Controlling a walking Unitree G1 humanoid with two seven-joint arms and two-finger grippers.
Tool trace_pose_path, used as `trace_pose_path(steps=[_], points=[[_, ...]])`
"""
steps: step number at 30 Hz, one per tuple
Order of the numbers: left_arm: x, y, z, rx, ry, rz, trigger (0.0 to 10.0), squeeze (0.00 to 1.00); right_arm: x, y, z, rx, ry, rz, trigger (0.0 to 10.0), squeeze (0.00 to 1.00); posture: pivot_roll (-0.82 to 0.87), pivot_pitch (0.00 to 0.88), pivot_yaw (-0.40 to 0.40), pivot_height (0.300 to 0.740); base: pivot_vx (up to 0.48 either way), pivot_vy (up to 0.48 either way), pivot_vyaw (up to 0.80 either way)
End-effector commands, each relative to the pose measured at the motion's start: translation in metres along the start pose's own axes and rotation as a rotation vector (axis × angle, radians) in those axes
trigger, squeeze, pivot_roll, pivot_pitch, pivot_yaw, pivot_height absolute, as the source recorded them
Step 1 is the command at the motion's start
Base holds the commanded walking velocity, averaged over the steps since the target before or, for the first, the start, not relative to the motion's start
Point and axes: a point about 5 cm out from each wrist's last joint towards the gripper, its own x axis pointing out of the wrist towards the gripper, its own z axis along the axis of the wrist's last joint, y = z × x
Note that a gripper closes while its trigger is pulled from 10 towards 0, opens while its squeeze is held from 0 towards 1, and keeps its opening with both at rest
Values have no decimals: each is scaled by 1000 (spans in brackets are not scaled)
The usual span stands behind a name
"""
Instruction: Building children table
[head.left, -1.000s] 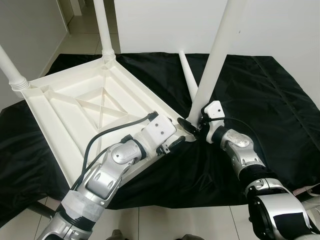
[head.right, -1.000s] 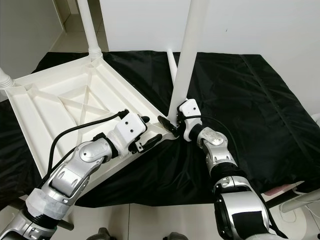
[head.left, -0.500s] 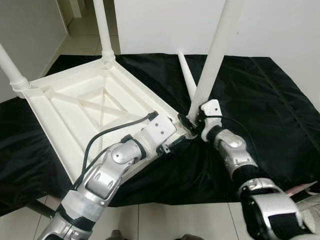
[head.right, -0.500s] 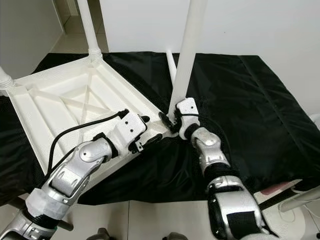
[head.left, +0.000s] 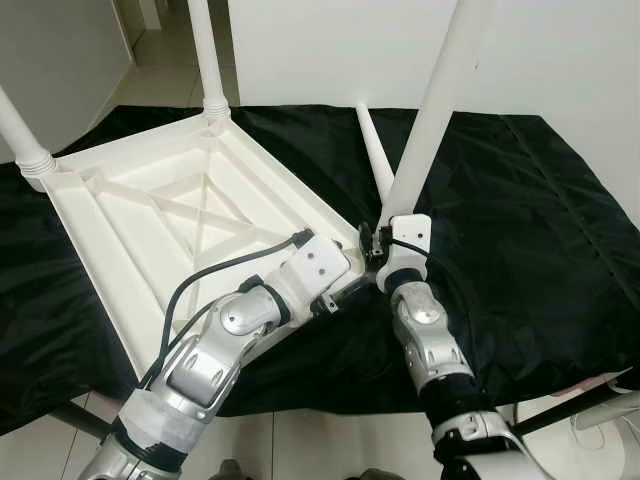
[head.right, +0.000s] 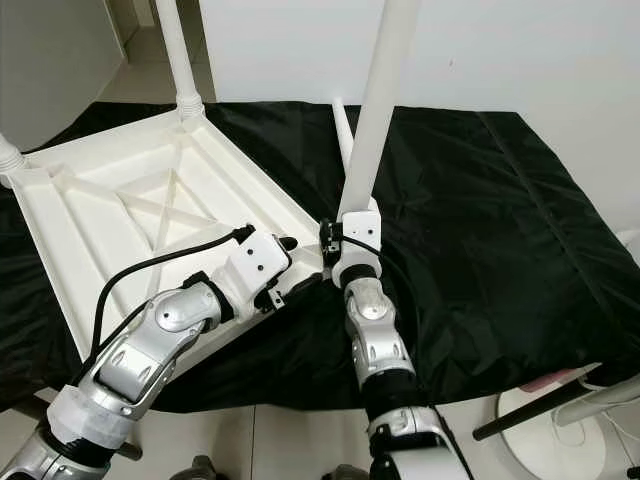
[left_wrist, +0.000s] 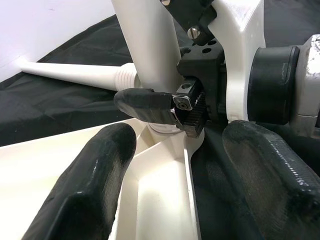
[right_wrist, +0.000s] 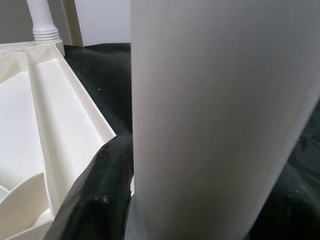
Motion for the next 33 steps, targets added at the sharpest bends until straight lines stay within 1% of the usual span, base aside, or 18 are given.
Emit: trace_pose_path(steps=[1,7,8,14,15,16,18,19,20,22,23,24,25,26,29,32,33], points=[[-2,-2,0,10,9,-26,10000,0,-9,5,-13,67,70,-20,10000,0,-23,0,0,740,0,0,0],[-3,-3,-1,11,13,-28,10000,0,-12,1,-11,49,81,-40,10000,0,-22,0,2,740,0,0,0],[-4,-3,-1,11,14,-26,10000,0,-12,-1,-10,57,75,-43,10000,1000,-22,0,1,740,0,0,0],[-4,-3,-1,11,15,-24,10000,0,-12,-4,-5,72,53,-45,10000,1000,-21,0,-1,740,0,0,0],[-4,-3,-1,10,18,-22,10000,0,-13,-5,-2,87,37,-36,10000,1000,-21,0,-1,740,0,0,0],[-5,-2,-1,10,18,-18,10000,0,-13,-10,0,88,22,-19,10000,1000,-24,0,-2,740,0,0,0],[-5,-2,-1,10,18,-18,10000,0,-13,-10,0,88,22,-19,10000,1000,-24,0,-2,740,0,0,0],[-5,-2,-1,11,18,-16,10000,0,-13,-14,2,88,14,-8,10000,1000,-24,0,-2,740,0,0,0],[-5,-2,-1,11,18,-16,10000,0,-13,-14,2,88,14,-8,10000,1000,-24,0,-2,740,0,0,0],[-5,-1,0,19,12,-13,10000,0,-10,-23,2,66,18,46,10000,1000,-27,0,2,740,0,0,0],[-5,-1,0,19,12,-13,10000,0,-10,-23,2,66,18,46,10000,1000,-27,0,2,740,0,0,0],[-4,-1,1,21,10,-12,10000,0,-8,-25,3,58,17,75,10000,686,-28,0,1,740,0,0,0],[-4,-1,1,21,10,-12,10000,0,-8,-25,3,58,17,75,10000,686,-28,0,1,740,0,0,0],[-4,0,1,22,9,-11,10000,0,-7,-27,4,53,16,95,10000,0,-28,0,1,740,0,0,0],[-2,1,2,22,7,-6,10000,0,-1,-28,7,13,10,217,10000,0,-32,0,3,740,0,0,0],[-2,2,2,22,7,-5,10000,0,1,-29,8,4,9,244,10000,0,-34,0,4,740,0,0,0],[-1,3,3,22,5,0,10000,0,3,-28,8,-25,7,302,10000,0,-36,0,7,740,0,0,0]])
